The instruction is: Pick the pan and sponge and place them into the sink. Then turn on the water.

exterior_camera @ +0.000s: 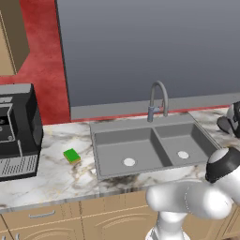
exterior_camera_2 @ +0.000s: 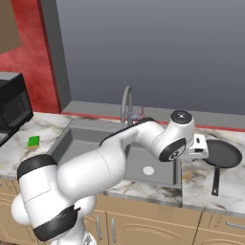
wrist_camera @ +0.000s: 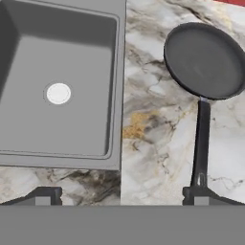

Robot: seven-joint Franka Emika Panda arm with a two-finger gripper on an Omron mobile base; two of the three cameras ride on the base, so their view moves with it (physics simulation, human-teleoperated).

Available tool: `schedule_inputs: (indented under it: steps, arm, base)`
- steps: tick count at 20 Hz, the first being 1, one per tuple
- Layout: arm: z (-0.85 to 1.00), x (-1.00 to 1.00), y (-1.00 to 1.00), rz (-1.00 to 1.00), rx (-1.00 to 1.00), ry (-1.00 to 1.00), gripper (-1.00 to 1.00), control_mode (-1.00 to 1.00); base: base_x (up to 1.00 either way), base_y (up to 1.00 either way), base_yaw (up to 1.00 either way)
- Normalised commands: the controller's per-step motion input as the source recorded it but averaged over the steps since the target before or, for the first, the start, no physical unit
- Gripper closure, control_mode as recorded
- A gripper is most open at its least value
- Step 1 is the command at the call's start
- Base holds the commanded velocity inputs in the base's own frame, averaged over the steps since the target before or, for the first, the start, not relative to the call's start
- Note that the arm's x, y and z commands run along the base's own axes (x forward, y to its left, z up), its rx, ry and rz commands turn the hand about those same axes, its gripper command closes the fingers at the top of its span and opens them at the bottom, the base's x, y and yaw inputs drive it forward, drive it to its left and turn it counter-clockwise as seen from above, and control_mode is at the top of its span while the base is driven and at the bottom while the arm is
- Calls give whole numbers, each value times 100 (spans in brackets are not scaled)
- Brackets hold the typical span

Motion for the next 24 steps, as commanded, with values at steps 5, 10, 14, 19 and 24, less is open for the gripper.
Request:
schedule_inputs:
  steps: [5,10,14,19,24]
  arm:
    - [-19,0,-27,0,0,0,-100,-100]
    - [-21,0,-28,0,0,0,-100,-100]
    - [-20,0,-28,0,0,0,-100,-100]
    - [-18,0,-31,0,0,0,-100,-100]
    - [-17,9,-30,0,0,0,-100,-100]
  base:
    - [0,0,0]
    - [0,0,0]
    - [0,0,0]
    - [0,0,0]
    - [0,0,0]
